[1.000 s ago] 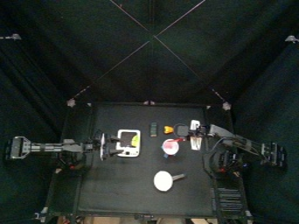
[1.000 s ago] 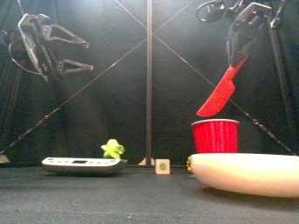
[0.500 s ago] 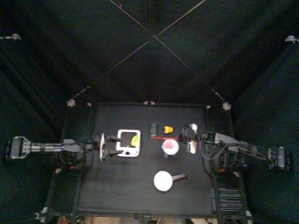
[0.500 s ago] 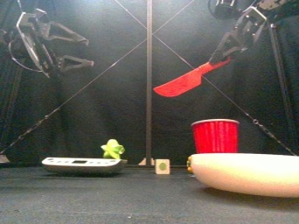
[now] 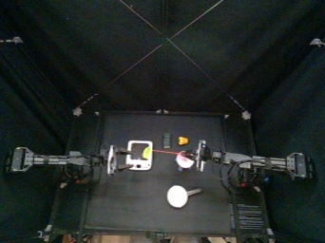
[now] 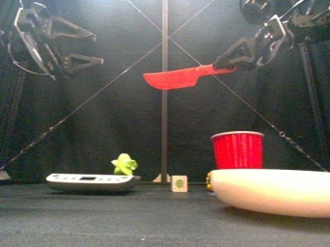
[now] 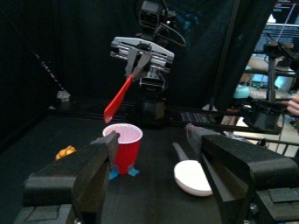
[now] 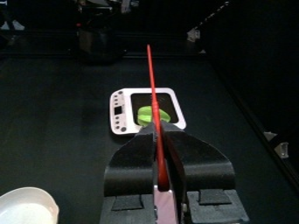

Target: Grab knife with other hand

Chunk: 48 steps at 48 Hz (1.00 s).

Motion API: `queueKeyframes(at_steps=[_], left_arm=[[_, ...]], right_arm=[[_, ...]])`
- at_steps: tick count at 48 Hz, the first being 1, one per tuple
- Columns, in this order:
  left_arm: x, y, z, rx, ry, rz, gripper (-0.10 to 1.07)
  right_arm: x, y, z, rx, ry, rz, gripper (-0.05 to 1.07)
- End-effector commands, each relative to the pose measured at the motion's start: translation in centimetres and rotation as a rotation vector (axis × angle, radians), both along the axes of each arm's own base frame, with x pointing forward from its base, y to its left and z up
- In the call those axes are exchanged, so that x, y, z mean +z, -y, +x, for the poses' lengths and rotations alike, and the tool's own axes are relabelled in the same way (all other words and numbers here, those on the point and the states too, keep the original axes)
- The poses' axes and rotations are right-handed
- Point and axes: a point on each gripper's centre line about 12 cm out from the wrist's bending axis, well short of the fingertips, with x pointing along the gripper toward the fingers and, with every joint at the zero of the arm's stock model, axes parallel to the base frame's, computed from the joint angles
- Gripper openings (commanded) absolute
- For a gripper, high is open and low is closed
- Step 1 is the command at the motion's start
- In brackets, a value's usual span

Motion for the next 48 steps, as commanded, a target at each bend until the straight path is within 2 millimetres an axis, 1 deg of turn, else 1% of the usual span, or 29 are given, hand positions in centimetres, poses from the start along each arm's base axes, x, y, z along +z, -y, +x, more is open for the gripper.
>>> queueKeyframes(at_steps=[1,6,14,21,30,37,42,48], left_arm=[[0.8,0.0,1.1,-0.009,0.015,0.013,0.97],[0.8,0.0,1.9,-0.016,0.004,0.043,0.97],[1.1,-0.2,3.0,-0.009,0.002,0.07,0.97],[0.9,0.0,4.1,-0.024,-0.004,0.085,0.97],[1.3,0.1,5.1,-0.033,0.025,0.098,0.97],[1.5,1.0,5.5,-0.073,0.043,0.109,0.97],[1.9,1.2,5.6,-0.08,0.06,0.115,0.97],[1.7,1.4,5.9,-0.09,0.053,0.112,0.96]], right_arm=[[0.9,-1.3,0.0,0.031,0.112,0.032,0.38],[1.3,-2.3,-0.1,0.066,0.154,0.039,0.38],[0.8,-3.4,-0.1,0.118,0.138,0.022,0.38],[0.5,-3.5,0.3,0.124,0.128,0.007,0.38],[0.2,-3.4,0.9,0.122,0.116,0.012,0.38],[-0.1,-3.4,1.2,0.122,0.109,0.008,0.38],[-0.2,-3.4,1.5,0.122,0.108,0.006,0.38],[-0.2,-3.3,2.0,0.118,0.118,0.007,0.38]])
